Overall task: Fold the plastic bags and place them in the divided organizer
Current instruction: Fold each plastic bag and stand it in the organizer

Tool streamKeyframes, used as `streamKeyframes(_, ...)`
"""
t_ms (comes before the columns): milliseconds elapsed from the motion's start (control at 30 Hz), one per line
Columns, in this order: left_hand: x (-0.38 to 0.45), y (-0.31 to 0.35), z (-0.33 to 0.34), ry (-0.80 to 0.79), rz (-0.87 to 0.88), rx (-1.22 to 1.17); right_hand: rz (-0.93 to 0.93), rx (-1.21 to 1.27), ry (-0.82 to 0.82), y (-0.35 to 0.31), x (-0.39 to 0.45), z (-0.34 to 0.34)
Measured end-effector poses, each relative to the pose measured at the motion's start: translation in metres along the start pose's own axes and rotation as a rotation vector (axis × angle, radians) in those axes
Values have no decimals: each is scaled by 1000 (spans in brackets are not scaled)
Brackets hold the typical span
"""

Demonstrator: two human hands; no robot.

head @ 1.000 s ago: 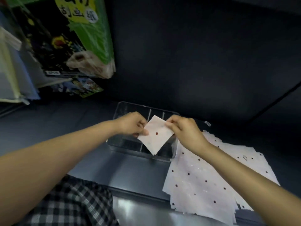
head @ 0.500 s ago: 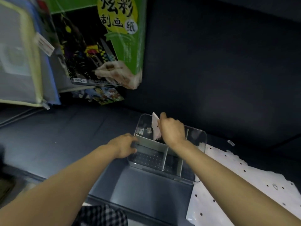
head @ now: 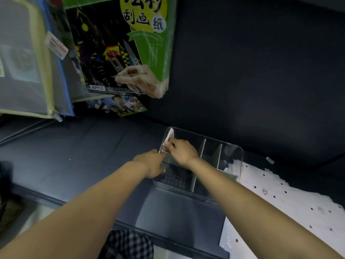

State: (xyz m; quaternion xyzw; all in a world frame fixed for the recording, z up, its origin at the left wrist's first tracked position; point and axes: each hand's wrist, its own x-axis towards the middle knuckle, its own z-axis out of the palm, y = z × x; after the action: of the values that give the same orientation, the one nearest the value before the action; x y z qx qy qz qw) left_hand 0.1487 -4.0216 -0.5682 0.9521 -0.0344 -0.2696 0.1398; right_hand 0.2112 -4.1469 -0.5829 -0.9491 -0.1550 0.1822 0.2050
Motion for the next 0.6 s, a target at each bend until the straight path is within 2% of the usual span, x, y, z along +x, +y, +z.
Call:
streamKeyframes(167,-7,29,-3,115,-147,293,-90,32,-104,38,-26,-18)
streamKeyframes(233,-12,46,1,193,-139,349,-125,71,-92,56,-44,-27)
streamKeyframes(367,-24,85,20,233,81,276,-134,164,10,100,-91,-43)
streamKeyframes(500,-31,120,64,151,295,145,-65,230,133,156,-151,-43)
streamKeyframes(600,-34,147,101,73,434,45,-4,121,103,203,-206,-28)
